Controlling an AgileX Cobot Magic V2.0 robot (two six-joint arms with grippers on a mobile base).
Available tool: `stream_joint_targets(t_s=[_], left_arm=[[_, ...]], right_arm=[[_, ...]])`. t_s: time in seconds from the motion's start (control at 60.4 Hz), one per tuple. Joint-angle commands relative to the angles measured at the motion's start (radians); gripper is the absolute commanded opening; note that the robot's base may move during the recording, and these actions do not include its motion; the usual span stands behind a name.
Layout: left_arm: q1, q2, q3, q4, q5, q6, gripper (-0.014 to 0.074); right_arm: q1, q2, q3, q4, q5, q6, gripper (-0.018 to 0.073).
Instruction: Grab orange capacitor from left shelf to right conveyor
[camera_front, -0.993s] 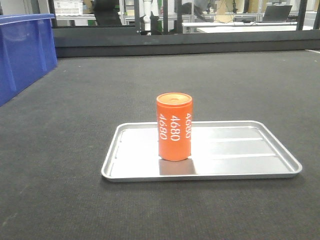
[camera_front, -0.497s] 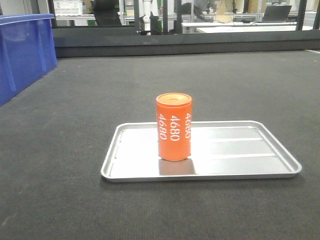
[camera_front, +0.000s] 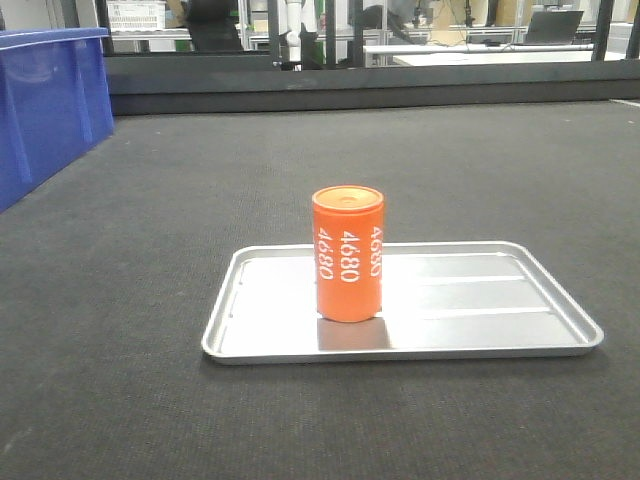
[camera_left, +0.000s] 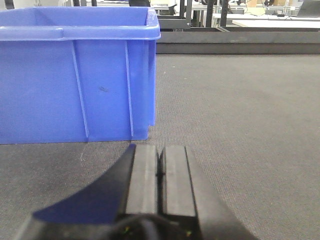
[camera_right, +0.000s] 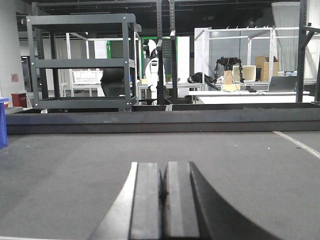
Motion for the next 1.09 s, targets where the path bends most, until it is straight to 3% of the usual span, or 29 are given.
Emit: stream_joint_targets(t_s=[0.0,1.076], left_arm=[[-0.005,-0.01,0.028,-0.006,-0.088,-0.004,-0.0125],[-0.005,-0.01,0.028,-0.006,-0.088,-0.004,-0.0125]], right_arm=[[-0.003,0.004,-0.019,-0.019,-0.069,0.002,0.0057],[-0.003,-0.021,-0.019,-0.021,0.006,0.033,0.0057]])
